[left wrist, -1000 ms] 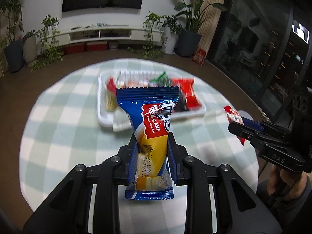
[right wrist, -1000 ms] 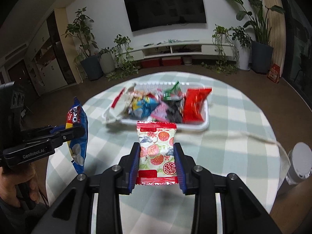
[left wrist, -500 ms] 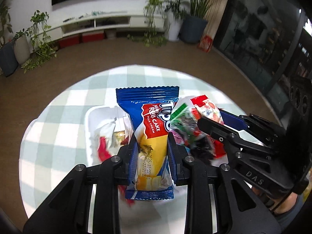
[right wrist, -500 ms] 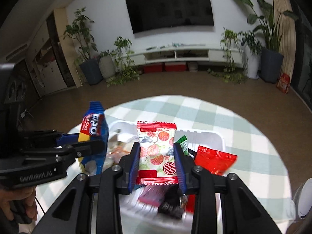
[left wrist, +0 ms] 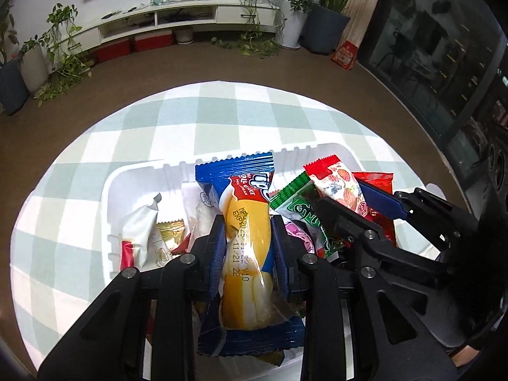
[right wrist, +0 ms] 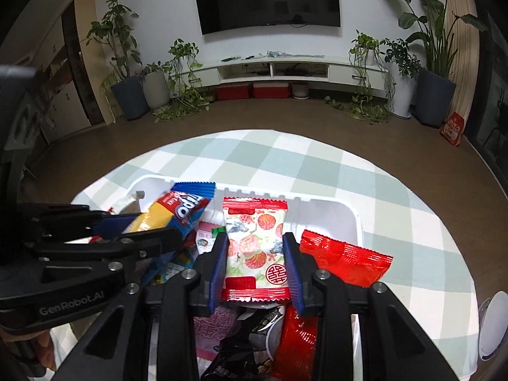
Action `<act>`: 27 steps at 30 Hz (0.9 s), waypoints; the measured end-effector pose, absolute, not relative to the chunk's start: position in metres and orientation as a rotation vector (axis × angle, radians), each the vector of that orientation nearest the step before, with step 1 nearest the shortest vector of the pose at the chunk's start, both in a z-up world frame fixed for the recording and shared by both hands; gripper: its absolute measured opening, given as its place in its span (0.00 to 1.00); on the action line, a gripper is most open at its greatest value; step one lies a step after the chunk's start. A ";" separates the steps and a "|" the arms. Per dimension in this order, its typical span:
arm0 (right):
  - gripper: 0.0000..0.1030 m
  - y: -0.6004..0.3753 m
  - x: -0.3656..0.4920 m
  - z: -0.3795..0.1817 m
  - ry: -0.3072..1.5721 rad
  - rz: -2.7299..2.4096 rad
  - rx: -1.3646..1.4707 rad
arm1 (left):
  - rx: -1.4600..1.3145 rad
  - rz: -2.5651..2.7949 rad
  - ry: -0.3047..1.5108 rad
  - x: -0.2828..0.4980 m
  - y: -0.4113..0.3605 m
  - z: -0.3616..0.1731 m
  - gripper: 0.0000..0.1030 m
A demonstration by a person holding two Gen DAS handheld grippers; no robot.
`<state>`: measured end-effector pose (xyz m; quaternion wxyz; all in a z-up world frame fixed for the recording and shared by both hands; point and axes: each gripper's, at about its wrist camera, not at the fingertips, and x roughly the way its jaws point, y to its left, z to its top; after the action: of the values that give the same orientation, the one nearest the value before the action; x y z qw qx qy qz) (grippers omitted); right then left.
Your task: Organize snacks
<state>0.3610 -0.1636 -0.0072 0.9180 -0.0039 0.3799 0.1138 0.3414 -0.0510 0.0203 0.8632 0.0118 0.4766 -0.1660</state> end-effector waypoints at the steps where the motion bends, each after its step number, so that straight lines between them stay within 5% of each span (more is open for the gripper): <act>1: 0.37 -0.163 0.361 -0.008 0.783 0.234 -0.011 | 0.026 -0.340 0.999 0.340 -0.051 0.021 0.27; 3: 0.38 -0.162 0.360 -0.009 0.786 0.227 -0.027 | 0.031 -0.320 0.999 0.343 -0.051 0.022 0.32; 5: 0.38 -0.162 0.359 -0.009 0.788 0.217 -0.039 | 0.033 -0.292 0.995 0.343 -0.047 0.022 0.45; 7: 0.39 -0.166 0.359 -0.008 0.789 0.203 -0.032 | 0.015 -0.264 0.991 0.343 -0.039 0.022 0.69; 10: 0.51 -0.172 0.359 -0.007 0.790 0.194 -0.012 | -0.014 -0.250 0.976 0.343 -0.031 0.023 0.84; 16: 0.66 -0.167 0.354 -0.004 0.783 0.210 -0.038 | 0.017 -0.256 0.943 0.324 -0.033 0.039 0.87; 20: 0.67 -0.169 0.350 0.000 0.777 0.218 -0.042 | 0.013 -0.246 0.911 0.305 -0.028 0.050 0.99; 27: 0.69 -0.199 0.336 0.025 0.741 0.200 0.009 | -0.073 -0.230 0.766 0.248 -0.004 0.083 1.00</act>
<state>0.3356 -0.1990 0.0254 0.9273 0.0041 0.3613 0.0978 0.2477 -0.0039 0.0826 0.9205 -0.0356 0.3726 -0.1118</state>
